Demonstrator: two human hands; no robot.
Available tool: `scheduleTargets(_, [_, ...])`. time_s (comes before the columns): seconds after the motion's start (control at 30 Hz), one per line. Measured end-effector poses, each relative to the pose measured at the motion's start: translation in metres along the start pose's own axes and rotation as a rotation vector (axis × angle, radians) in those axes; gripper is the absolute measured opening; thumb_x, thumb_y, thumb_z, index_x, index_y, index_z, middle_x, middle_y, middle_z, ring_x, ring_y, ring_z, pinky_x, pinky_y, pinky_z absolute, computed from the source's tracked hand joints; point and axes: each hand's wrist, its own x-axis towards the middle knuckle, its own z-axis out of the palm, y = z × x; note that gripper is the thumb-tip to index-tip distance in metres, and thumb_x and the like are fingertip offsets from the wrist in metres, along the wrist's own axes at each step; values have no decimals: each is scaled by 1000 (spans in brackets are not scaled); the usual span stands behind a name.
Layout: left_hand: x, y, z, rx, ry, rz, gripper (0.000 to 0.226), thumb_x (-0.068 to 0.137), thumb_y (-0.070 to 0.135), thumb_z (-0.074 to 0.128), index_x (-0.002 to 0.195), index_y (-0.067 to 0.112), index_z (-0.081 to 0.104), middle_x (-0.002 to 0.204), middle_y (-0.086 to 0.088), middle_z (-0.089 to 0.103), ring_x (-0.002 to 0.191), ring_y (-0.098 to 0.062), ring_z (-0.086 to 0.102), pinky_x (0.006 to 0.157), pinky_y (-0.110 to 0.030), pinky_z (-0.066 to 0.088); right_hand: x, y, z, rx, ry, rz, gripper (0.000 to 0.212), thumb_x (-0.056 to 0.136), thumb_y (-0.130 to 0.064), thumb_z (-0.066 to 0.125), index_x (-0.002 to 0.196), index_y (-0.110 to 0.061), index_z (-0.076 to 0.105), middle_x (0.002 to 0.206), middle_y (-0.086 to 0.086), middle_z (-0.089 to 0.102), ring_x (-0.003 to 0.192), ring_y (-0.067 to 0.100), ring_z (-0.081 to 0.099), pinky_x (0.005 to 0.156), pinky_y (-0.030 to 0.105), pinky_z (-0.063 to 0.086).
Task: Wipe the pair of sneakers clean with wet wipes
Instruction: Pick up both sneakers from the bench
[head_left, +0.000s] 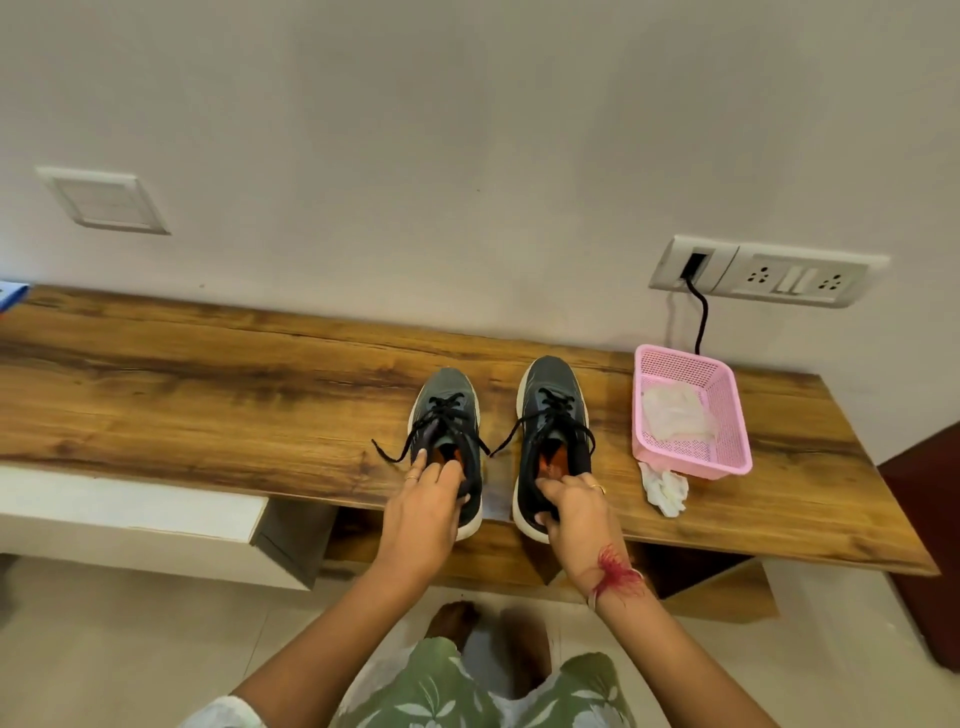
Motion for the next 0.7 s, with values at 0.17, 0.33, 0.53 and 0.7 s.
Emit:
scheduleTargets(0.17, [-31,18,-30,-15,54,51,12,96,24,52,103,14,52,112,-5,61,136,-24,40,87,-35,49,-30,-18,-27,-13,-16,-54,41,88,-14,57,127,-26,54,113,-2,57,113,17,41,90,28,42])
scheduleTargets(0.33, [-64,31,-61,-15,150,103,9,93,22,57,95,14,54,101,-5,63,130,-27,48,78,-37,52,-62,-37,-50,30,-5,-100,43,83,-15,62,124,-29,58,110,1,60,111,20,45,91,29,41])
scheduleTargets(0.53, [-109,33,-78,-11,194,152,26,76,15,77,79,18,52,77,1,63,104,-28,66,54,-34,55,-105,-51,-65,82,-14,-149,39,82,-15,63,119,-28,62,104,1,61,109,20,47,90,31,42])
scheduleTargets(0.7, [-136,27,-93,21,107,71,12,94,30,53,98,21,46,97,6,56,97,-17,57,65,-27,42,-128,-63,-79,145,-93,-183,39,80,-17,68,118,-27,65,112,-6,67,112,13,56,95,26,43])
